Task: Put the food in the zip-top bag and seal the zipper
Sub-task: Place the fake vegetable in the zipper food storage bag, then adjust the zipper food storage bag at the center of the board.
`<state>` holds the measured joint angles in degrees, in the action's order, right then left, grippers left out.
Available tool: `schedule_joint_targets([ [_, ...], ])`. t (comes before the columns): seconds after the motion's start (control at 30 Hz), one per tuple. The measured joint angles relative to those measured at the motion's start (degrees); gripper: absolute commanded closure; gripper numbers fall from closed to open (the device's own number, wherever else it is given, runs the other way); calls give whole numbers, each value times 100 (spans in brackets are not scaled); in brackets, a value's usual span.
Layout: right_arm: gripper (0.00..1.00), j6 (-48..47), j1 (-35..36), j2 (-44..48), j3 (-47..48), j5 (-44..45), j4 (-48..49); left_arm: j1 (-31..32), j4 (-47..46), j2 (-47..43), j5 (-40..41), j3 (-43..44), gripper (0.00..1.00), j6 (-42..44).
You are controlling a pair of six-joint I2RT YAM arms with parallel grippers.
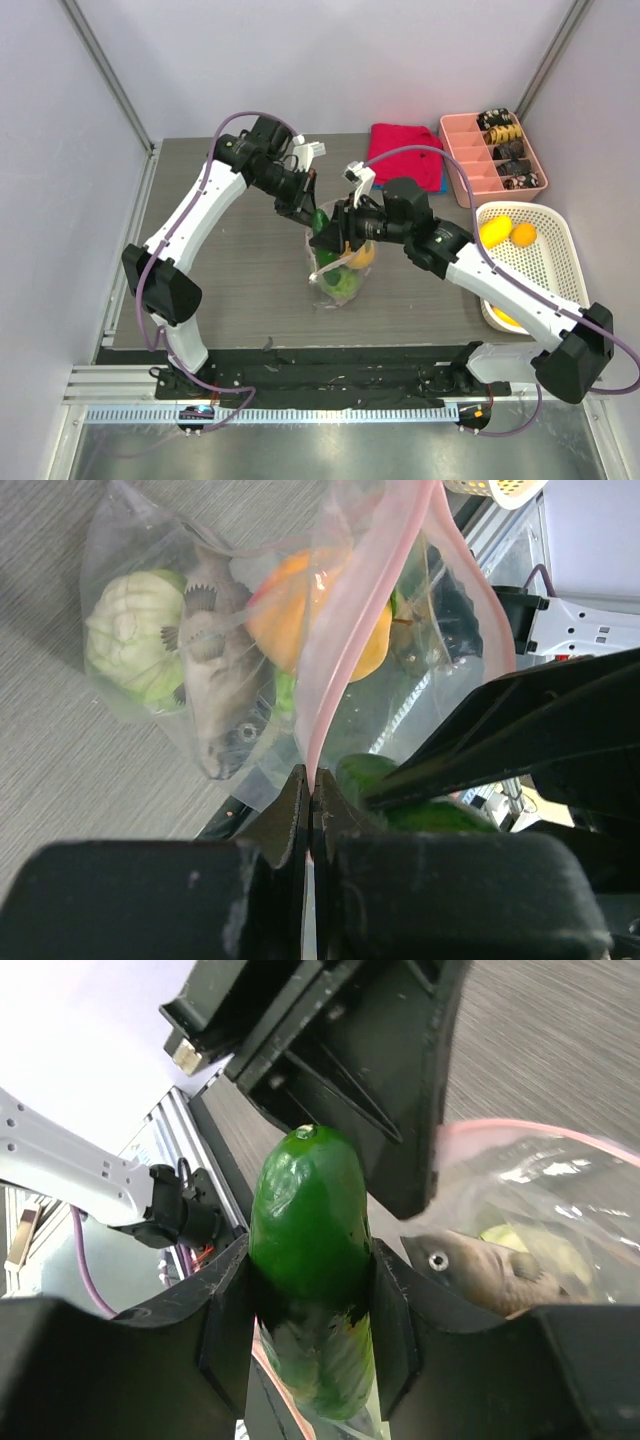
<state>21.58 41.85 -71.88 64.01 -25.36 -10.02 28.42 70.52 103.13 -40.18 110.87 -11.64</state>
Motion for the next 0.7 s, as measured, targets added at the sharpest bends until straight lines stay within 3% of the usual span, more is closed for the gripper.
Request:
schedule_joint_targets([
  [0.03,27,-9,0,26,0,24,-46,-4,0,0,0,0,100,0],
  [0.1,19,-44,-2,131,7,98,-186,-7,0,0,0,0,100,0],
  [0.2,14,-127,0,337,146,238,-520,-11,2,0,0,2,100,0],
  [0.43,17,-280,-35,704,1150,911,-1333,-13,2,-2,0,2,100,2],
  [0.57,27,-315,-116,1108,1259,1661,-1845,-22,2,-2,0,2,100,2],
  [0.7,29,-162,-175,1189,1255,1991,-2339,-22,0,-2,2,13,100,0],
])
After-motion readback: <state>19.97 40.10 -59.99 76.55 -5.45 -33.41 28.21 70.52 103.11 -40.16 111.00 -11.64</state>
